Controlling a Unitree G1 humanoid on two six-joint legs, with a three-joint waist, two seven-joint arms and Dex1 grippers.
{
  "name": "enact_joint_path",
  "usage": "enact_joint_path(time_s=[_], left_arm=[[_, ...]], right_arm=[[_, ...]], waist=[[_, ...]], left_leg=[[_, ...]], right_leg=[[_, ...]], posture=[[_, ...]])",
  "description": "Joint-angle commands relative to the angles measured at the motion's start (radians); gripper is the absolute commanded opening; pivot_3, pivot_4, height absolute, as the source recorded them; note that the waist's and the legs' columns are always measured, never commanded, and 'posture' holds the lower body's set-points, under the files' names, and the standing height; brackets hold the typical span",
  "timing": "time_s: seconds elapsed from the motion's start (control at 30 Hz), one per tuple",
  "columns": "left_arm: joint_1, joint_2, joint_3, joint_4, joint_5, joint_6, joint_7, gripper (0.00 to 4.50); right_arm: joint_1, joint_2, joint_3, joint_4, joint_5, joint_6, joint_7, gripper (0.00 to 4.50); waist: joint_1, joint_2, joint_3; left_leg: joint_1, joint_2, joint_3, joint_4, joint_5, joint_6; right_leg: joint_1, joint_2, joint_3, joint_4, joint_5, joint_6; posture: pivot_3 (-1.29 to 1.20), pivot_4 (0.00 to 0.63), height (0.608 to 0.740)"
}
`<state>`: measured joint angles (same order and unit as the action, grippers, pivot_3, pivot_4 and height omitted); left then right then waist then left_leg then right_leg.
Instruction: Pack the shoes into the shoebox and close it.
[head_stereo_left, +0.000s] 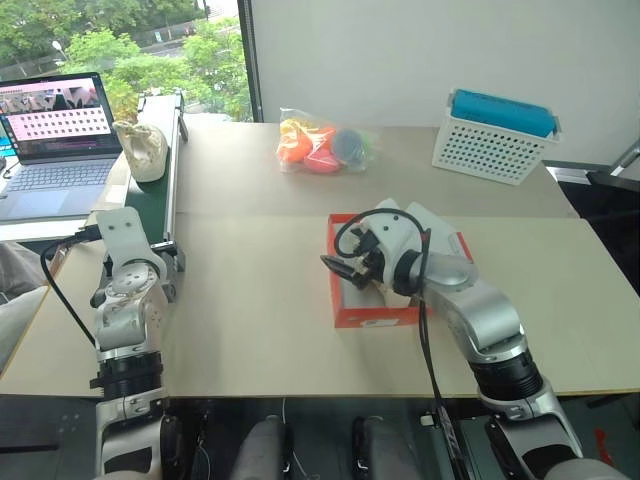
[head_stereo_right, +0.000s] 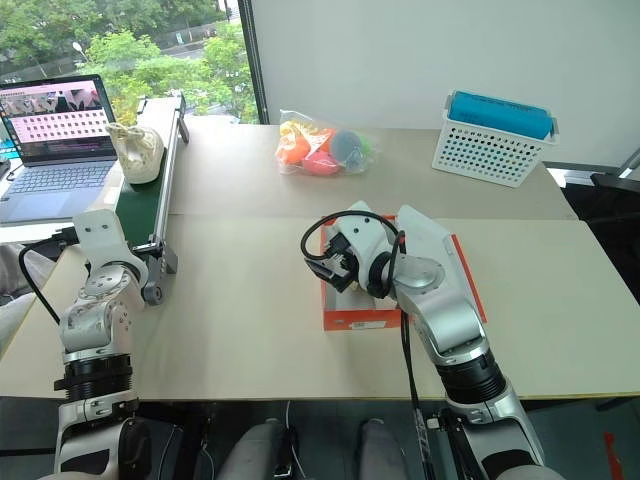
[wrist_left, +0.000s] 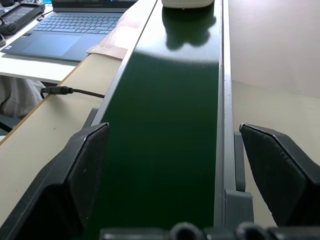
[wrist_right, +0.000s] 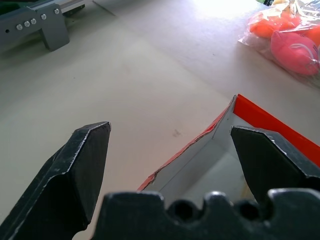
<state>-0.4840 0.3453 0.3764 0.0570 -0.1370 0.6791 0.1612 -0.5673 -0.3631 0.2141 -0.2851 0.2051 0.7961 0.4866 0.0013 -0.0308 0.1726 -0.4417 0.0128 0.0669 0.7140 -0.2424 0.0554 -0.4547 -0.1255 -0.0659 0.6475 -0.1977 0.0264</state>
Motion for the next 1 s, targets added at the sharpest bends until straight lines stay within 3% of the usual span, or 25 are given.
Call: enact_joint_path(time_s=[0.03,0.53,1.0], left_arm=[[-0.009,0.026,0.007,0.003,0.007,-0.024,-0.018,4.47],[-0.021,0.156,0.017,0.185,-0.008,-0.162,-0.172,4.47],[-0.049,0.131,-0.002,0.316,-0.023,-0.224,-0.207,4.47]], right_arm=[[0.012,-0.026,-0.027,-0.059,0.023,-0.009,0.034,4.5],[0.021,-0.042,-0.057,-0.08,0.05,-0.006,0.045,4.5],[0.007,-0.033,-0.105,-0.088,0.071,0.007,0.016,4.5]], waist=[[0.0,0.0,0.0],[-0.002,0.0,0.0],[0.002,0.0,0.0]], left_leg=[[0.0,0.0,0.0,0.0,0.0,0.0],[0.0,0.0,0.0,0.0,0.0,0.0],[0.0,0.0,0.0,0.0,0.0,0.0]], right_leg=[[0.0,0.0,0.0,0.0,0.0,0.0],[0.0,0.0,0.0,0.0,0.0,0.0],[0.0,0.0,0.0,0.0,0.0,0.0]], posture=[[0.0,0.15,0.699],[0.0,0.15,0.699],[0.0,0.15,0.699]])
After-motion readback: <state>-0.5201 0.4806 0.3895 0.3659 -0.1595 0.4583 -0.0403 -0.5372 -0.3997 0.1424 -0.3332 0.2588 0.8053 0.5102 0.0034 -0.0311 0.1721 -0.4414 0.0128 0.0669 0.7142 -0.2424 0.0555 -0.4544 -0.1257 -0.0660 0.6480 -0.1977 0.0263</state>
